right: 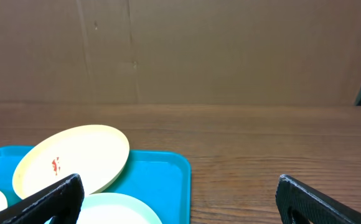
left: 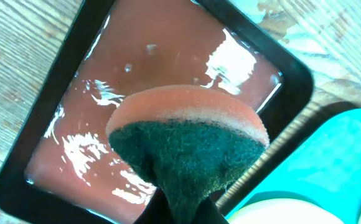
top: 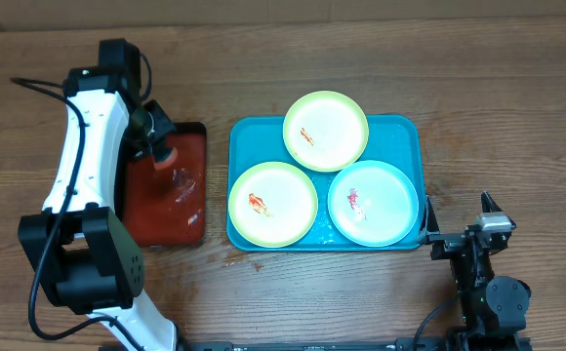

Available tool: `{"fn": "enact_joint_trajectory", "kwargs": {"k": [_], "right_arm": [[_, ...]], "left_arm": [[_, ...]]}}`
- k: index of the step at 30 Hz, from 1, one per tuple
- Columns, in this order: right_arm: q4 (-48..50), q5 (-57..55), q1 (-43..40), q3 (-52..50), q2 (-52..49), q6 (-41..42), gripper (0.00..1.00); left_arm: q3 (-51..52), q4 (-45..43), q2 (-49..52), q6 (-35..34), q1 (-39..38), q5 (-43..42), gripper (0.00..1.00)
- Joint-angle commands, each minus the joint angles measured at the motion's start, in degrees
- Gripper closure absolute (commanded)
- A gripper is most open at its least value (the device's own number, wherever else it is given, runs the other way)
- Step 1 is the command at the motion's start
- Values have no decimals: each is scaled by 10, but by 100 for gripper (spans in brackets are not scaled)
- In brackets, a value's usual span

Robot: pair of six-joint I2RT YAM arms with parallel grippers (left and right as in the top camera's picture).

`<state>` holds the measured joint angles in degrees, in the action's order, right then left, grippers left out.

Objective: Clean dirty plates on tray and stack at the side
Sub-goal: 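Grasp the green-and-pink sponge with the left gripper and lift it, then carry the sponge with the left gripper onto the yellow plate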

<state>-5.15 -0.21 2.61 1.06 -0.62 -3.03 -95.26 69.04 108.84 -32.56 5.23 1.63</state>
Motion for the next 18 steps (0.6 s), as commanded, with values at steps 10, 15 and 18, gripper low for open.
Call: {"fn": "enact_joint_trajectory", "kwargs": {"k": [10, 15, 18], "right_arm": [[3, 3, -4, -6, 5, 0, 0], [3, 3, -4, -6, 5, 0, 0], [3, 3, -4, -6, 5, 0, 0]], "left_arm": [[146, -71, -6, 14, 10, -10, 96], [11, 61, -38, 31, 22, -21, 96], [-31, 85, -88, 75, -4, -103, 96]]}}
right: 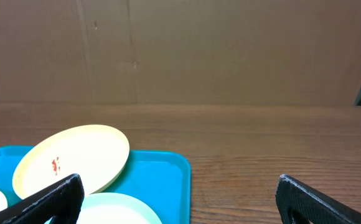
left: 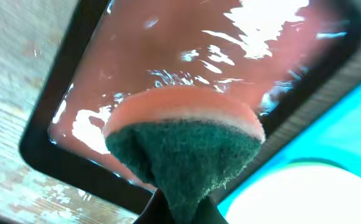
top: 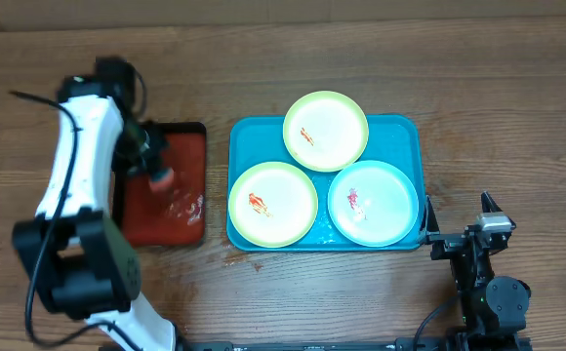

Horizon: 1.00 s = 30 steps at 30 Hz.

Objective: Clean dirty plates on tray and stack at the side
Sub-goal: 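Carry the sponge with the left gripper onto the yellow plate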

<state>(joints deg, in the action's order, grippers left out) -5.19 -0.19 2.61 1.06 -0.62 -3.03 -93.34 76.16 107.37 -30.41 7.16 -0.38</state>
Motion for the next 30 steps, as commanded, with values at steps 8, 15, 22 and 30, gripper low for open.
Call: {"fn": "enact_joint_trajectory", "kwargs": {"k": [8, 15, 22, 30], "right_arm": [[4, 3, -4, -6, 5, 0, 0], [4, 2, -4, -6, 5, 0, 0], [4, 3, -4, -6, 5, 0, 0], [4, 3, -4, -6, 5, 0, 0]], "left_arm": [[-1, -4, -109, 75, -199, -132, 96], [130, -131, -90, 65, -334, -50, 96], [219, -239, -56, 76, -348, 45, 96], [249, -342, -4, 193, -351, 4, 96]]}}
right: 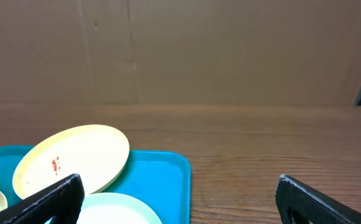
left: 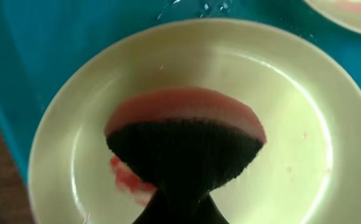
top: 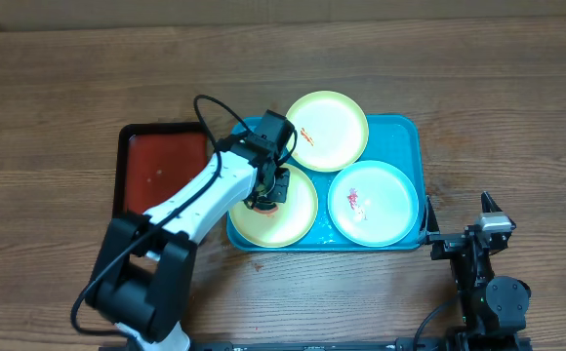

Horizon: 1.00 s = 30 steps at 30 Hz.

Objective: Clean dirty plates on tray and stack at the side
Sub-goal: 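Carry the sponge with the left gripper onto the yellow plate, then reach the right gripper to the yellow plate rim and grasp it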

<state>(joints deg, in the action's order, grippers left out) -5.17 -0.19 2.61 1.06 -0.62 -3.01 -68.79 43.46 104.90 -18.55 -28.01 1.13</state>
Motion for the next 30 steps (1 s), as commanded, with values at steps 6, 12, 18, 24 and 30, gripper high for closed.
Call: {"fn": "enact_joint_trajectory", "kwargs": {"k": [6, 12, 18, 24, 30], "right_arm": [[4, 3, -4, -6, 5, 0, 0], [36, 18, -4, -6, 5, 6, 0], [150, 181, -4, -6, 5, 106, 0], [216, 195, -10, 106, -17, 146, 0], [-199, 188, -29, 421, -230, 78, 0]], "left_arm": [[3, -30, 45, 101, 1, -11, 96], [-3, -4, 40, 100, 1, -35, 96], [-57, 62, 22, 100, 3, -91, 96], [-61, 61, 19, 90, 4, -79, 96], [-55, 61, 19, 30, 22, -50, 96]]}}
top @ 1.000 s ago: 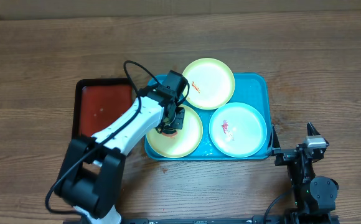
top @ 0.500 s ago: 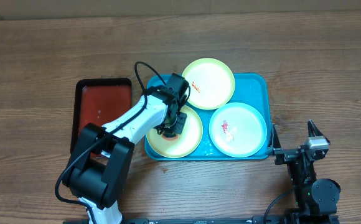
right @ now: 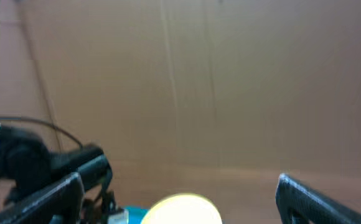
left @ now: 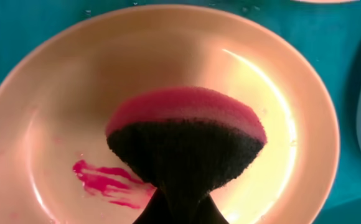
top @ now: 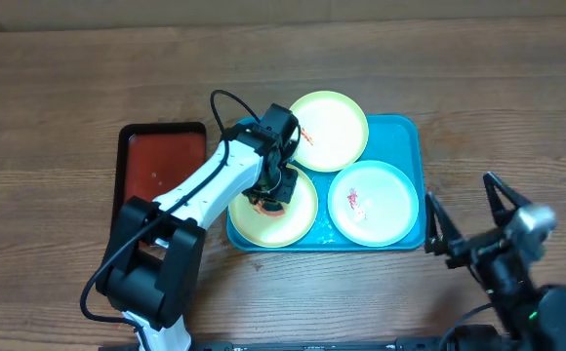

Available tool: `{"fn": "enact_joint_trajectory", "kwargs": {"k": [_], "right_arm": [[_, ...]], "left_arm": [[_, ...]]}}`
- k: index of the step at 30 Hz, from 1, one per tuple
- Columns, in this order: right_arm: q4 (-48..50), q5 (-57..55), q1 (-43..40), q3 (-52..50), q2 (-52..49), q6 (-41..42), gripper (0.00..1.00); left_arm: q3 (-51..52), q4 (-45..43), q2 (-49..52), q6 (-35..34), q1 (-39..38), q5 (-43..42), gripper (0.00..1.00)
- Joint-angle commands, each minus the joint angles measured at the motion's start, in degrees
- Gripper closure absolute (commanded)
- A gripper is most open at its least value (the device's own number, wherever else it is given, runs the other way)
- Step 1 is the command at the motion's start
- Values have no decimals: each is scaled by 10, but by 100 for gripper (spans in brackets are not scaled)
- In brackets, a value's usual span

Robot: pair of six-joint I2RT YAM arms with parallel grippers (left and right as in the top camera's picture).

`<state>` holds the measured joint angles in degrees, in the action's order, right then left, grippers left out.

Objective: Clean dirty plates on tray and stack at the side
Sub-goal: 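Reach the right gripper to the yellow plate rim and grasp it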

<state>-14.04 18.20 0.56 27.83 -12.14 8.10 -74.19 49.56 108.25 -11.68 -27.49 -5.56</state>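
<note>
The blue tray [top: 405, 132] holds three plates. My left gripper [top: 268, 200] is shut on a sponge [left: 187, 134], pink on top and dark green below, pressed on the front-left yellow-green plate [top: 298, 219]. A red smear [left: 106, 180] shows on that plate [left: 50, 93] left of the sponge. The back yellow-green plate [top: 327, 127] and the pale blue plate [top: 376, 205] each carry a red stain. My right gripper [top: 468, 219] stands open and raised right of the tray; its fingers [right: 50, 196] frame the back plate [right: 183, 208].
A black dish of red-brown water [top: 161, 171] lies left of the tray on the wooden table [top: 507, 107]. A cardboard wall [right: 230, 81] stands behind. The left arm [top: 205, 185] reaches from the front left across the tray's left edge.
The right arm has lifted from its rest at the front right and now points higher. The left gripper's sponge has shifted a little on the front-left plate, with the red smear spread beside it.
The left gripper held the sponge over the water dish, first near its back, then lower toward its front. Then the sponge was on the front-left plate in the tray. Now it still presses there, and the right arm, still before, has risen.
</note>
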Motion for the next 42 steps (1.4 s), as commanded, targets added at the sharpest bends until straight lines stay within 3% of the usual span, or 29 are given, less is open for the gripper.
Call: {"fn": "enact_joint_trajectory", "kwargs": {"k": [1, 7, 9, 10, 11, 13, 15, 17, 20, 24, 26, 27, 33, 42], "right_arm": [[-166, 12, -8, 202, -161, -37, 0], [-341, 216, -6, 407, -418, -4, 0], [-323, 273, -4, 421, -479, -4, 0], [-324, 280, 0, 427, -510, -7, 14], [-327, 270, 8, 432, -533, -8, 25], [-350, 194, 40, 443, -582, -12, 25], [-394, 58, 95, 459, -632, -12, 6], [-436, -58, 155, 482, -684, -1, 5], [-456, -148, 228, 513, -763, 24, 21], [-424, -173, 276, 525, -828, 24, 35], [-398, -165, 283, 525, -855, 16, 51], [-393, -157, 283, 525, -863, 5, 54], [-382, -22, 283, 525, -926, -111, 57], [-374, -20, 284, 523, -980, -162, 57]], "left_arm": [[-1, 0, -14, -44, 22, 14, 96], [-1, 0, -14, -53, 47, -20, 96], [-1, 2, -14, -53, 51, -20, 96], [-1, 3, -14, -53, 51, -20, 96], [-1, 4, -14, -53, 51, -20, 96], [-1, 7, -14, -52, 51, -20, 96], [-1, 8, -14, -52, 51, -18, 96], [-1, 7, -14, -52, 51, -18, 96], [-1, 5, -14, -52, 51, -17, 96], [-1, 6, -14, -53, 51, -17, 96], [-1, 6, -14, -53, 51, -17, 96], [-1, 7, -14, -53, 51, -18, 96], [-1, 8, -14, -52, 51, -18, 96], [-1, 8, -14, -52, 50, -16, 96]]}}
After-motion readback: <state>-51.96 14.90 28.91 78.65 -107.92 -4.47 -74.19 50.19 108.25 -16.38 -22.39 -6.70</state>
